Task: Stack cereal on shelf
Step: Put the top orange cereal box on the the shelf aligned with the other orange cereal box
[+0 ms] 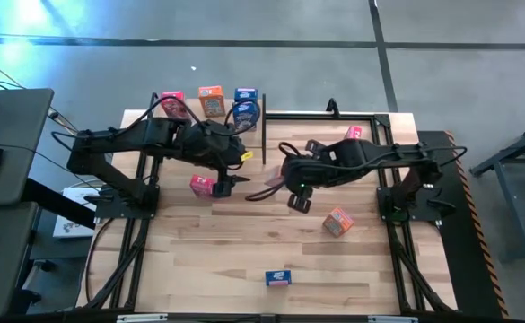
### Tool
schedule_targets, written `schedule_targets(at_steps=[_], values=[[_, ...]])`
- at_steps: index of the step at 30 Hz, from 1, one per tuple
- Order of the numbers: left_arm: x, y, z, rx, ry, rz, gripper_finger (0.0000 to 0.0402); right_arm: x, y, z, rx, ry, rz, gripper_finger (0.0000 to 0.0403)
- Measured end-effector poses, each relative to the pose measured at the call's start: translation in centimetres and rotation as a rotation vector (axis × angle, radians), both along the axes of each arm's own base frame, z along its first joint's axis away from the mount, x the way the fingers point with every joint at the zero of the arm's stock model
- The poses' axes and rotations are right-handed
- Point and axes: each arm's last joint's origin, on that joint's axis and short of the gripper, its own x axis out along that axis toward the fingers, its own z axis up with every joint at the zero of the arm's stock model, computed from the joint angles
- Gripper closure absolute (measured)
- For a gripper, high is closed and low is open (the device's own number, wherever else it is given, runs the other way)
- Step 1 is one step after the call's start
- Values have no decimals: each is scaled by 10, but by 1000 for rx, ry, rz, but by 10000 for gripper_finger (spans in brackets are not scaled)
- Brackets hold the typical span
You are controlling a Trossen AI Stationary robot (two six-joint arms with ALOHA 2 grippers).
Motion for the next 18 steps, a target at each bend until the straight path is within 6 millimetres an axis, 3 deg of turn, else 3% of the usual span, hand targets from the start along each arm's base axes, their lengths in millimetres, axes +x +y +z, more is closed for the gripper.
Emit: schedule_targets(at_steps=[18], values=[[15,-1,-3,3,-45,-4,110,15,1,12,-87,-156,90,251]])
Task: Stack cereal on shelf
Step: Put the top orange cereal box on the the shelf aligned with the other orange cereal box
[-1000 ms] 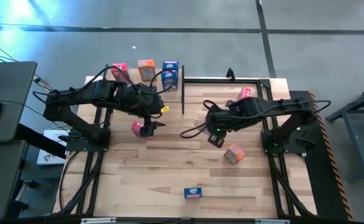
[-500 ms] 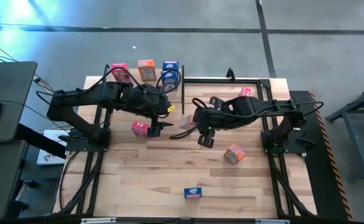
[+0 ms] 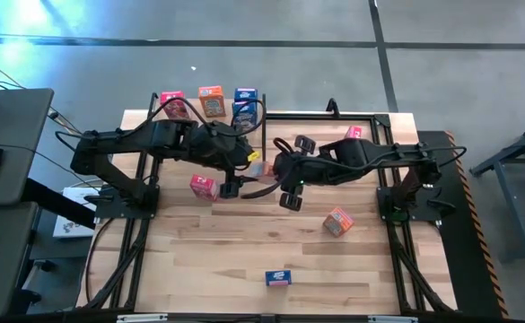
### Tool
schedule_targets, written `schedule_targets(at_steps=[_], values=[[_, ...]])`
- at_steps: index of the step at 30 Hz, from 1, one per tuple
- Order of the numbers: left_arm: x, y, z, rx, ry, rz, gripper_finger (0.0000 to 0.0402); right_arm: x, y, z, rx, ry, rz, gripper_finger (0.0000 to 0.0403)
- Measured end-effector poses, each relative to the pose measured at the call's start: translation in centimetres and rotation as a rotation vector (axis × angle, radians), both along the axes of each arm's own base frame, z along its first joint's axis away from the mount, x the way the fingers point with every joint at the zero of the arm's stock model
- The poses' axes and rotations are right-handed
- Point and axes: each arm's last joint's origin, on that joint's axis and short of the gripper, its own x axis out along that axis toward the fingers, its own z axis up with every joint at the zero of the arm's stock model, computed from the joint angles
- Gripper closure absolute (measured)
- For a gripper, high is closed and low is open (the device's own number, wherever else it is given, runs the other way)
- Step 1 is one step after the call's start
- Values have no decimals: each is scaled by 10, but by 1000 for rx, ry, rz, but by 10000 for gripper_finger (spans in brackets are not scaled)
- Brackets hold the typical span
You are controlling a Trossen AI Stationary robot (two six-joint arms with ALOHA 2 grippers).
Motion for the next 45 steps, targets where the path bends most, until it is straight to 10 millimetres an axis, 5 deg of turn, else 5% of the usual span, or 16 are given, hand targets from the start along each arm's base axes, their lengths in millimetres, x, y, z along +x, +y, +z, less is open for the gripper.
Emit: schedule_targets(at_steps=[18,32,45], values=[[1,0,2,19,-20,-16,114,9,1,8,-16,-118,8,251],[1,0,2,27,-18,-20,217,9,1,8,-12,-123,15,251],[1,0,2,25,-17,-22,226,9,2,8,-21,-115,48,239]])
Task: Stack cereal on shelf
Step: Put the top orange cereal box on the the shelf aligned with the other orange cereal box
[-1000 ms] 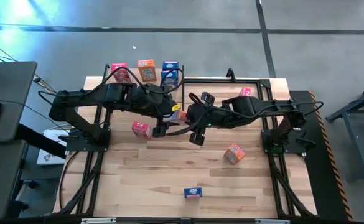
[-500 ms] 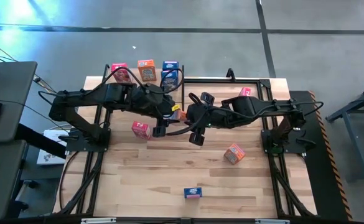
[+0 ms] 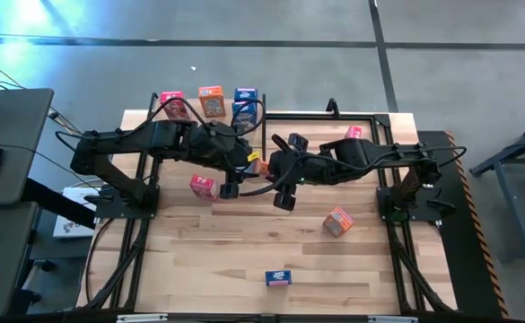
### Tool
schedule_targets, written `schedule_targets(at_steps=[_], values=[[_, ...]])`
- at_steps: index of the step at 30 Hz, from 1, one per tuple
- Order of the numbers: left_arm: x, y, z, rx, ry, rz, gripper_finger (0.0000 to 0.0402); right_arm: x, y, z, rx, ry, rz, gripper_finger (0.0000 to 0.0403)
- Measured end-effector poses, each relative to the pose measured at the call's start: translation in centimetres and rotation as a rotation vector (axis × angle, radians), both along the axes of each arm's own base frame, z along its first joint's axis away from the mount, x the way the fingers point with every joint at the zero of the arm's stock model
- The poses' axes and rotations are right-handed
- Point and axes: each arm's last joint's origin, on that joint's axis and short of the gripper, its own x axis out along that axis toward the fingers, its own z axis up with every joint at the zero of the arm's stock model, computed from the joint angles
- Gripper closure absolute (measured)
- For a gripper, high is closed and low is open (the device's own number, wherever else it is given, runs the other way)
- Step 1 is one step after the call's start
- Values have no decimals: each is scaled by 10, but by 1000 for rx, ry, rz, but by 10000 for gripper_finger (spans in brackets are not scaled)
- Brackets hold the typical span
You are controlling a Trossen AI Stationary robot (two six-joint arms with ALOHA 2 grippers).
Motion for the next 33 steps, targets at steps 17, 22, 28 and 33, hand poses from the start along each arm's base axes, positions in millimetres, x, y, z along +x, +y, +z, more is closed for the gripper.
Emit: schedule_targets(at_steps=[17,22,28,33], values=[[0,0,0,-1,0,1,227,-2,-1,1,-22,4,9,134],[-2,2,2,-1,-7,6,227,-13,-2,11,-5,-12,29,127],[-12,8,9,0,-20,25,227,-36,-6,29,-14,-47,34,127],[-28,11,18,0,-41,35,227,-52,-8,38,-51,-58,3,127]])
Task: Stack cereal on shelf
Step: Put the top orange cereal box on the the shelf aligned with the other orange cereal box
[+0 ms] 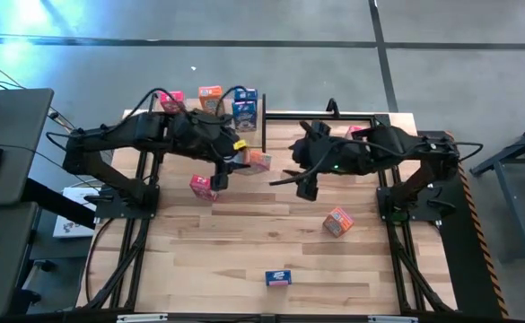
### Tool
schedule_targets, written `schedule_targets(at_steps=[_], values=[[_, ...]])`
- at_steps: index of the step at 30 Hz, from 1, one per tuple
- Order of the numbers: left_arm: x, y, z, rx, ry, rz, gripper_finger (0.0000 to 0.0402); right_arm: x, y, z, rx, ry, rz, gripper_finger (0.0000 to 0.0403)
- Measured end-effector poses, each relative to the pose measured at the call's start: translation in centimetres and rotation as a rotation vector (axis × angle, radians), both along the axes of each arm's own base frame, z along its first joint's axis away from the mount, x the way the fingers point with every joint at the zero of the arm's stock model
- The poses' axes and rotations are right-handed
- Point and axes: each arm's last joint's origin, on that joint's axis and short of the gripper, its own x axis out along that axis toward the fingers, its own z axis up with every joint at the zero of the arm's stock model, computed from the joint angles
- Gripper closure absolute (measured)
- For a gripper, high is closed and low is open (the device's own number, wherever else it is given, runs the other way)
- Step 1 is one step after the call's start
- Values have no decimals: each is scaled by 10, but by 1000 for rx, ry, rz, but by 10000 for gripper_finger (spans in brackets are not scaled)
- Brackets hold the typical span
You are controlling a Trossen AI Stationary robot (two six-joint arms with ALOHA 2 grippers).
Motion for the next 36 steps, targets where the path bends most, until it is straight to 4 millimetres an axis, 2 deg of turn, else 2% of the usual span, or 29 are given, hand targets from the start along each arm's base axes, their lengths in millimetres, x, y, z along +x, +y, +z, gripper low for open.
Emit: schedule_targets(at_steps=[5,24,36], values=[[-20,2,0,-7,-26,13,227,-9,4,2,-51,10,-34,127],[-99,3,-38,-72,-272,66,226,-15,3,-2,-80,60,-94,127],[-129,4,-58,-64,-384,119,226,-28,-1,-10,-147,154,-228,127]])
